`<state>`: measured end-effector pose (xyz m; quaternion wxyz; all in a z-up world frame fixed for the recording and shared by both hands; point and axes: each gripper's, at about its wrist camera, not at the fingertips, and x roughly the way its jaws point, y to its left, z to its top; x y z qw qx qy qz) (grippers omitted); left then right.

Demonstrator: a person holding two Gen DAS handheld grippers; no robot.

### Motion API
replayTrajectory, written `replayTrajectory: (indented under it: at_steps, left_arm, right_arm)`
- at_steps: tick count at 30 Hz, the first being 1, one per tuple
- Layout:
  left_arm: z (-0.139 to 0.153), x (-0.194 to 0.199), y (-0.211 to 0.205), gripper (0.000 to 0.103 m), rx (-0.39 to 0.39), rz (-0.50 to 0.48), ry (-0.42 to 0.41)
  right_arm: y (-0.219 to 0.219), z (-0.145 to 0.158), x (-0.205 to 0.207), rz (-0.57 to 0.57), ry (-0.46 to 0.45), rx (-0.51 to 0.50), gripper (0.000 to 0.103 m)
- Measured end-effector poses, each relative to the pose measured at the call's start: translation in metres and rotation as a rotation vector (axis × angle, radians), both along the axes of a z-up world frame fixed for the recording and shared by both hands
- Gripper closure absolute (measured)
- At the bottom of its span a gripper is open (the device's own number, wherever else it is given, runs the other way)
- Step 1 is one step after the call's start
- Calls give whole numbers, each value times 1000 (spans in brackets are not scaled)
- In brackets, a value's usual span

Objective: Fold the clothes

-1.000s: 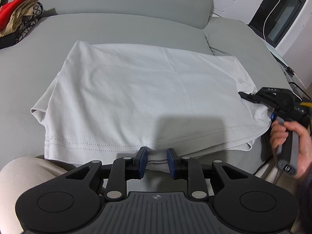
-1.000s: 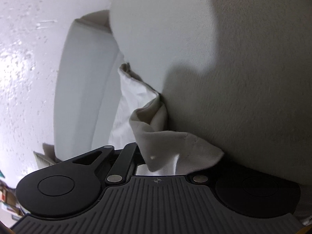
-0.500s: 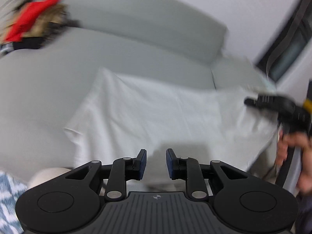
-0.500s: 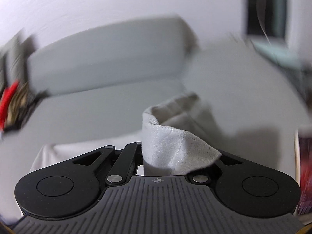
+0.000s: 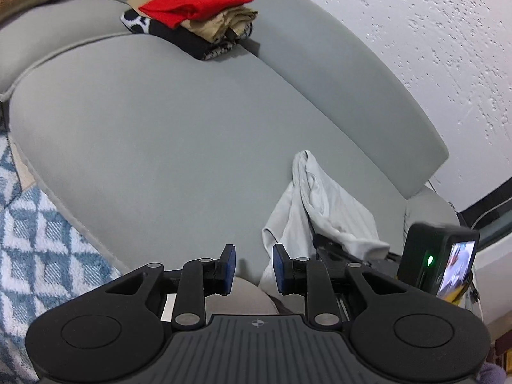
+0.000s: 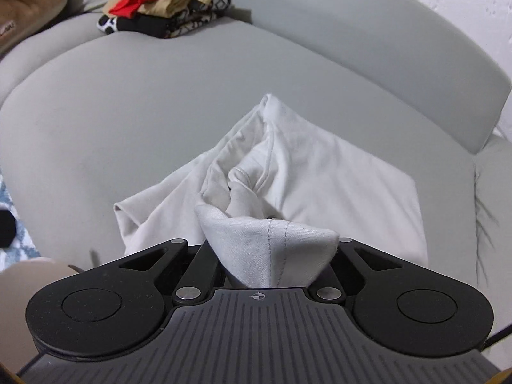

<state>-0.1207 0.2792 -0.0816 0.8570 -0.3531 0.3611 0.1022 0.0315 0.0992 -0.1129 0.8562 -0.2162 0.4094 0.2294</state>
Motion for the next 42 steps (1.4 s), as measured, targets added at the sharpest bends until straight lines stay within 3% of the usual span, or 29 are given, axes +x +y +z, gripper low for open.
replayTrajectory:
  at_steps: [1,3,5,7,9,10,12,14,19,21,22,24,27,28,30,32,34,38,42]
  left_arm:
    - [-2,2,0,81,-7,-5,0]
    - [-4,3,4,81,-13,-11,-3]
    - [-4,3,5,81,-16,-14,-9]
    - [-4,0,5,81,-17,-15,-15]
    - [-5,-5,8,81,-20,1,-14]
    - [-5,-9,11,81,-21,11,-13]
    - [-7,-13,15,81,-24,32,-7]
    - [-8,-13,16,81,-27,42,0]
    - [2,4,-6,81,-13,-46,-31]
    - [6,19,-24,87,3,-129,-60]
    - [8,28,-34,90,9,-173,-75]
    - [9,50,-55,97,28,-249,-94]
    - [6,84,-83,100,114,-318,-80]
    - [2,95,-90,100,169,-331,-49]
    - [-9,116,-98,100,280,-332,42]
    - [-30,126,-87,99,325,-254,201]
    - [-35,120,-72,95,268,-220,219]
    - [-25,103,-71,95,285,-218,239]
    - [-5,88,-85,93,210,-264,153]
  right_arm:
    - [3,2,3,-11,21,1,73]
    - [2,7,0,-9,20,9,50]
    - [0,13,-2,26,58,-4,39]
    - [-9,27,-5,81,134,109,43]
    - [-35,45,-8,214,243,375,55]
    - [-49,53,-7,217,273,462,57]
    - [-78,68,-4,194,323,612,55]
    - [-109,78,2,56,285,654,52]
    - [-194,79,16,-312,151,627,56]
    - [-215,65,21,-383,153,585,79]
    - [-221,54,22,-399,164,572,80]
    - [-221,35,25,-379,183,549,80]
    - [-200,22,21,-232,112,459,80]
    - [-191,19,18,-157,92,407,79]
    - [-177,10,11,-25,76,282,63]
    - [-168,-5,3,66,93,137,65]
    - [-186,-7,-3,50,117,166,65]
    - [-233,2,2,-56,230,351,64]
    - [-243,19,13,-78,187,463,64]
